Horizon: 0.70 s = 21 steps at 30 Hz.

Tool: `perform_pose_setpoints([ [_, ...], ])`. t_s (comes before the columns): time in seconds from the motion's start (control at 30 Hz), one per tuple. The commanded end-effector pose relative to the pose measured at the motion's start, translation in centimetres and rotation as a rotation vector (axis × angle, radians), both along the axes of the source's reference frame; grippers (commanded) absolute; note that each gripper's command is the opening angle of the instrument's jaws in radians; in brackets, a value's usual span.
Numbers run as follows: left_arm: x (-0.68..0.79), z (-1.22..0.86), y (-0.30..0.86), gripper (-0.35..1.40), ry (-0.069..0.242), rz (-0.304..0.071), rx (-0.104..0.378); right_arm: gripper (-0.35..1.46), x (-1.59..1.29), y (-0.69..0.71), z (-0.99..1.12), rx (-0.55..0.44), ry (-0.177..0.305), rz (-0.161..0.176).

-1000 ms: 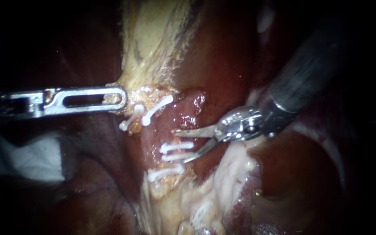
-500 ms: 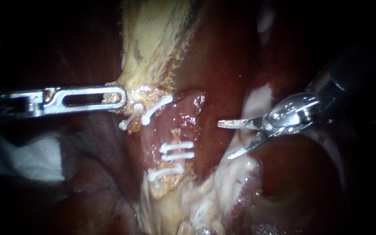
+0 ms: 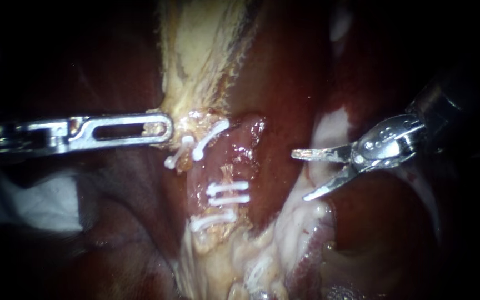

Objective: Go back from the cut right tube

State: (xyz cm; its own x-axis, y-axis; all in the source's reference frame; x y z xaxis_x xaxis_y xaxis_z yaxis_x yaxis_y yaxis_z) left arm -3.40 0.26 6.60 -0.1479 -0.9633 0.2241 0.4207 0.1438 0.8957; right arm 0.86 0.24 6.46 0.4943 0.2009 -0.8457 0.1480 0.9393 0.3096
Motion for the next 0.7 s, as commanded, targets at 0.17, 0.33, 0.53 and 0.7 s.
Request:
perform_pose_setpoints([
  [0.17,-0.01,0.14,0.05,-0.35,0.004,0.003,-0.009,1.43,-0.03,-0.02,-0.03,0.000,-0.013,0.014],
  [0.33,-0.08,0.26,0.07,-0.35,0.007,0.000,-0.014,1.43,-0.05,-0.04,-0.05,0.006,-0.026,0.030],
  [0.53,-0.23,0.29,0.09,-0.35,0.014,0.002,-0.030,1.43,-0.05,-0.04,-0.04,0.006,-0.027,0.030],
  [0.7,-0.31,0.31,0.10,-0.35,0.014,0.006,-0.034,1.43,-0.05,-0.04,-0.04,0.006,-0.024,0.032],
])
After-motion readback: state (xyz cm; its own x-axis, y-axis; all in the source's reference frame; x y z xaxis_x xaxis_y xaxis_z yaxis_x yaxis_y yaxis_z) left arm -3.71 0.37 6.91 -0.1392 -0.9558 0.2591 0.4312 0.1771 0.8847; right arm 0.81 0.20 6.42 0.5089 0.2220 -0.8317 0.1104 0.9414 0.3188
